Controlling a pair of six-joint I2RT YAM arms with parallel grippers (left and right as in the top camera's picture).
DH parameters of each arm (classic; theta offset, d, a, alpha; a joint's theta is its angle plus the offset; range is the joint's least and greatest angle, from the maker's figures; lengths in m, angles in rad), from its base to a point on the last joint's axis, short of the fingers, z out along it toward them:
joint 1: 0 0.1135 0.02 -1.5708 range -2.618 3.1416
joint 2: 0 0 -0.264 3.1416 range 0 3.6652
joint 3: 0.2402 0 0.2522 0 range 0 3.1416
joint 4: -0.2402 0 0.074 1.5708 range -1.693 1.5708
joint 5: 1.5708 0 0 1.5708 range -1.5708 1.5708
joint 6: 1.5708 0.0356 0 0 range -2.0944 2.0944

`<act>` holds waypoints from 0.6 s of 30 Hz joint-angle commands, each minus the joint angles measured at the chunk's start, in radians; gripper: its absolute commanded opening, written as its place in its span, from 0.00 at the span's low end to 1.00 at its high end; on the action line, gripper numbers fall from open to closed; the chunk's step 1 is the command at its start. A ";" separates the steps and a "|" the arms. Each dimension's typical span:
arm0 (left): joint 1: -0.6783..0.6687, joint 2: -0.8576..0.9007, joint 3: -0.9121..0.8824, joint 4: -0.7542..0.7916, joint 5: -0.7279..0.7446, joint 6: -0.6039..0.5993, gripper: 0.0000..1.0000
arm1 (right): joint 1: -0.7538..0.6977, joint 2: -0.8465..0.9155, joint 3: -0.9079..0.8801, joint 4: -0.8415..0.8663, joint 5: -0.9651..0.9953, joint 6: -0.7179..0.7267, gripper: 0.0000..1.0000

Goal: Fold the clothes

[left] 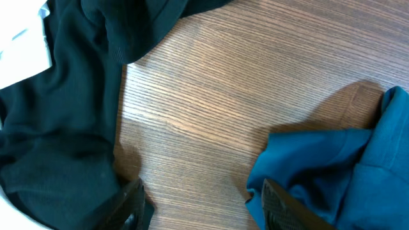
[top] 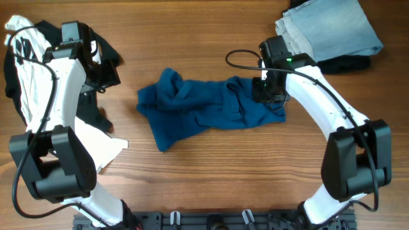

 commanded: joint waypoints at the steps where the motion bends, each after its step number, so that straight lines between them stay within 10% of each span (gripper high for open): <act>1: 0.008 0.006 0.006 0.003 0.016 -0.003 0.59 | -0.021 -0.006 -0.021 0.002 0.037 -0.014 0.18; 18: 0.008 0.006 0.006 0.004 0.016 -0.003 0.59 | 0.030 0.020 -0.086 0.063 -0.271 -0.159 0.18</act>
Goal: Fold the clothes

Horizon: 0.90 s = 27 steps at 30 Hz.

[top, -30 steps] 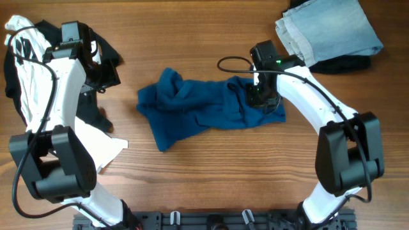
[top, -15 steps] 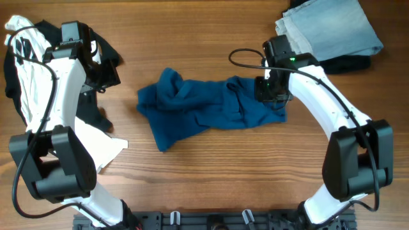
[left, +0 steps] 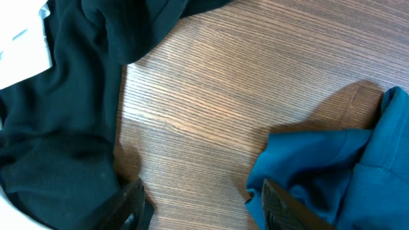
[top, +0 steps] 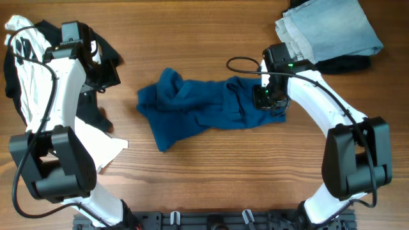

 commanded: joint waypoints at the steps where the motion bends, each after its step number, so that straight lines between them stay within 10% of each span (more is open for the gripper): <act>1: 0.008 0.006 0.006 0.004 0.015 -0.002 0.59 | 0.069 0.013 -0.006 0.023 -0.166 -0.082 0.18; 19: 0.008 0.007 0.006 0.007 0.015 -0.002 0.59 | 0.294 -0.052 0.104 -0.002 -0.186 -0.093 0.18; 27: 0.008 0.008 0.006 0.018 0.015 -0.002 0.59 | 0.273 -0.203 0.112 -0.024 0.162 0.099 0.16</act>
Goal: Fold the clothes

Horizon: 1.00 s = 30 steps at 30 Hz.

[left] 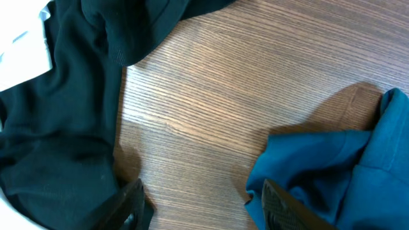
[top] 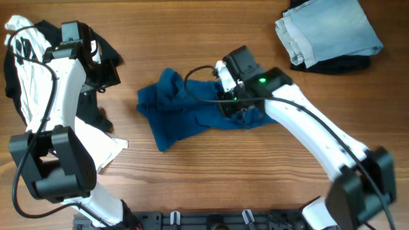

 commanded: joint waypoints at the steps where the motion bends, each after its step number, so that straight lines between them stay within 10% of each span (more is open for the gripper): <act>1: 0.008 0.008 0.006 0.011 0.016 -0.003 0.59 | -0.031 -0.040 0.025 -0.029 0.232 0.121 0.17; 12: 0.008 0.008 0.006 0.015 0.016 -0.003 0.65 | -0.199 0.055 -0.101 0.031 0.173 0.118 0.23; 30: 0.008 0.008 0.006 0.017 0.016 -0.003 0.68 | -0.029 0.218 -0.082 0.124 -0.005 -0.020 0.29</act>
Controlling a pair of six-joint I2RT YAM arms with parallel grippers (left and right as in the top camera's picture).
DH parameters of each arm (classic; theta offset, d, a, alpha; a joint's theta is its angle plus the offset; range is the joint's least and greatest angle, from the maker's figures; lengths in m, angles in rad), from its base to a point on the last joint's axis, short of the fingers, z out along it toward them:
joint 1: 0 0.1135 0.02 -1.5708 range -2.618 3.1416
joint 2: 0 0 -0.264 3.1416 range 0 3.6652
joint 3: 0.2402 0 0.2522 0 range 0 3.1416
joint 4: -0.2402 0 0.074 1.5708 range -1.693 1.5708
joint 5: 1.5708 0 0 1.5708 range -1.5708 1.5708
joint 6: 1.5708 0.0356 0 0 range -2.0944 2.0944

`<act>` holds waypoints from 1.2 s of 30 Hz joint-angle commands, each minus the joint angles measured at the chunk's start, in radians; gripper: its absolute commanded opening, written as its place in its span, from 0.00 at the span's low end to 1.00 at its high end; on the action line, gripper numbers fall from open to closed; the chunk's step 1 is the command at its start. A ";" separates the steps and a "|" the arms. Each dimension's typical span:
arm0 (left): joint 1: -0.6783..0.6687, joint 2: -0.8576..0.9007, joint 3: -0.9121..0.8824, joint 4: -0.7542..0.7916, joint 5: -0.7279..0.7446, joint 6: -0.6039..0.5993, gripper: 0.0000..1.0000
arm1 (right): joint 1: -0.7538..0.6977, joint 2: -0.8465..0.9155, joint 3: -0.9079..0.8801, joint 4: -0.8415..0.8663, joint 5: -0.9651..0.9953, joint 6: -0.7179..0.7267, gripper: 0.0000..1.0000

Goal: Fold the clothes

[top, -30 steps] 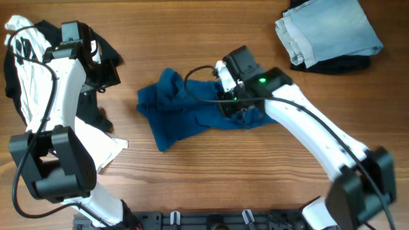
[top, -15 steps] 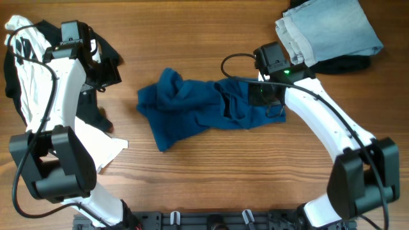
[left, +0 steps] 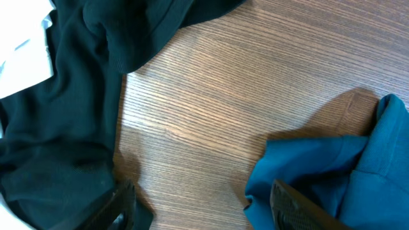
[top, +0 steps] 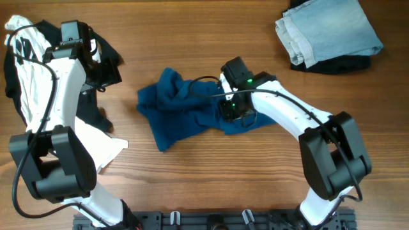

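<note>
A crumpled blue garment (top: 182, 105) lies mid-table, its right end drawn in toward the middle. My right gripper (top: 234, 114) presses down on that right end, shut on the cloth. My left gripper (top: 105, 75) hangs off the garment's left side, over bare wood. In the left wrist view the left gripper (left: 201, 198) is open, nothing between its fingers (left: 124, 201), and the blue garment's (left: 332, 169) corner lies by the right finger.
Black and white clothes (top: 25, 57) are piled at the far left, with a white piece (top: 102, 147) nearer the front. Black cloth (left: 57, 115) fills the left of the left wrist view. Folded jeans (top: 329, 29) on a black garment (top: 345, 62) sit at the back right.
My right gripper has shifted slightly toward the front on the garment's right end, which now reaches less far right. The right arm has swung in closer. The left wrist view has shifted a little.
My right gripper was at the garment's far right edge near the jeans, then a little lower on that edge. Later it was near the garment's middle with the right end brought along leftward, and now it rests there. My left gripper stayed open by the dark pile.
</note>
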 commanded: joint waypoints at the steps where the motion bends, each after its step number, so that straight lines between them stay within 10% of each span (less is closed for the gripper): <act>1: 0.008 0.008 0.006 0.003 0.016 -0.003 0.68 | 0.002 -0.014 0.028 0.007 -0.027 -0.017 0.32; 10: 0.007 0.008 -0.029 -0.034 0.147 0.018 0.82 | -0.067 -0.119 0.183 -0.135 -0.027 -0.025 0.73; 15: 0.008 0.008 -0.185 -0.003 0.287 0.271 1.00 | -0.122 -0.114 0.169 -0.215 -0.028 -0.050 0.95; 36: 0.008 0.060 -0.480 0.411 0.774 0.372 1.00 | -0.155 -0.114 0.167 -0.217 -0.027 -0.053 0.99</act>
